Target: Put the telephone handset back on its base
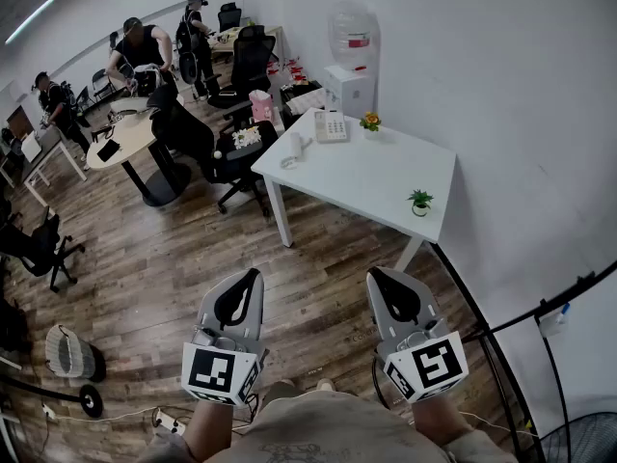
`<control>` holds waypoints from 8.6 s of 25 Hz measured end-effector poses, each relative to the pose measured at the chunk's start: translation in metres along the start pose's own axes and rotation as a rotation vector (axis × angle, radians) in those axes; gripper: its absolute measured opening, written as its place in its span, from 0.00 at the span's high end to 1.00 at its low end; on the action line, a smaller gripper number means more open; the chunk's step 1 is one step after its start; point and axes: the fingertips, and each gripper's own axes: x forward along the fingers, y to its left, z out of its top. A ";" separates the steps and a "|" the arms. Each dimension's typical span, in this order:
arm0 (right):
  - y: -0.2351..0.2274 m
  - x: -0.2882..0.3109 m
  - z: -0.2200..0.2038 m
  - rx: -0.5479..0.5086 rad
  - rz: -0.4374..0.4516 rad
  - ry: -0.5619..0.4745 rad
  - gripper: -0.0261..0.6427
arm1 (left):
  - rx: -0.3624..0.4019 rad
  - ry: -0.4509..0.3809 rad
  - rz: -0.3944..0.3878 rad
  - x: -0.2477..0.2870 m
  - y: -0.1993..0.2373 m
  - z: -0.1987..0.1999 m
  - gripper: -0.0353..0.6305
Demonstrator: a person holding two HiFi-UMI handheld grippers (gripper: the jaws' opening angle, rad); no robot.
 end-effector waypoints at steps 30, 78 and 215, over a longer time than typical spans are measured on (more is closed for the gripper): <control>-0.029 0.013 -0.008 0.070 -0.064 -0.013 0.57 | 0.032 0.019 0.057 0.015 0.024 -0.012 0.95; -0.093 0.472 -0.089 0.065 -0.094 0.286 0.58 | -0.078 0.132 -0.042 0.313 0.357 -0.115 0.95; -0.317 0.815 -0.459 0.331 -0.306 1.011 0.60 | -0.129 0.715 -0.538 0.734 0.456 -0.387 0.95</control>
